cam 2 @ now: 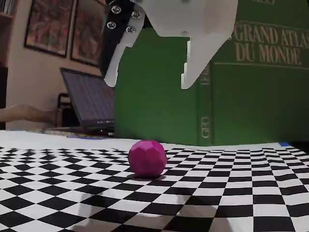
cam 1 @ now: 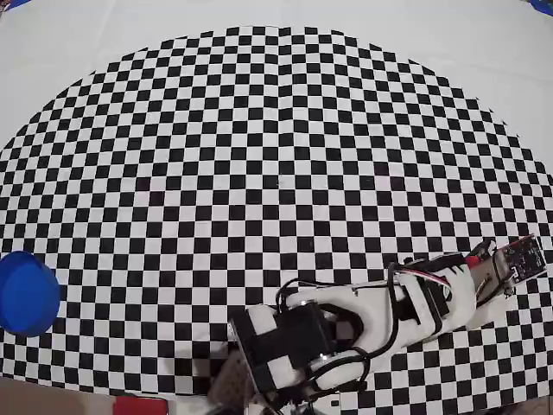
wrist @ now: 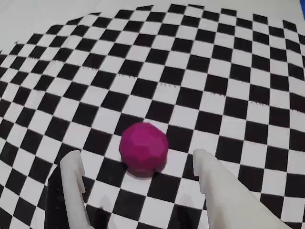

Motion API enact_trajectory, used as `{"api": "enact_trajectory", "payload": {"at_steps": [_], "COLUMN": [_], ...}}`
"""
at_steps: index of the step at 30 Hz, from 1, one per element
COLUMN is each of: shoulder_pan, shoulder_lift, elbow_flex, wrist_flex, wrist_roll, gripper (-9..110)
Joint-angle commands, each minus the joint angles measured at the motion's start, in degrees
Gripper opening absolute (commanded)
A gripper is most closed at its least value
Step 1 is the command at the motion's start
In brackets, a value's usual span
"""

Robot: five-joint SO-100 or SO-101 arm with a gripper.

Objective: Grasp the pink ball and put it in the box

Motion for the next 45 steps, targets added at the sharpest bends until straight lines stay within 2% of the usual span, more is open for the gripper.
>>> {"api": "enact_trajectory", "payload": {"at_steps": [1, 45], "shoulder_pan": [-0.35, -0.7], "shoulder_lift": [-1.41, -23.38], "elbow_flex": [-3.43, -20.57], "wrist_flex": [-1.32, -2.2], "wrist_roll": [-0.53, -0.62], "gripper": [27, 26]}}
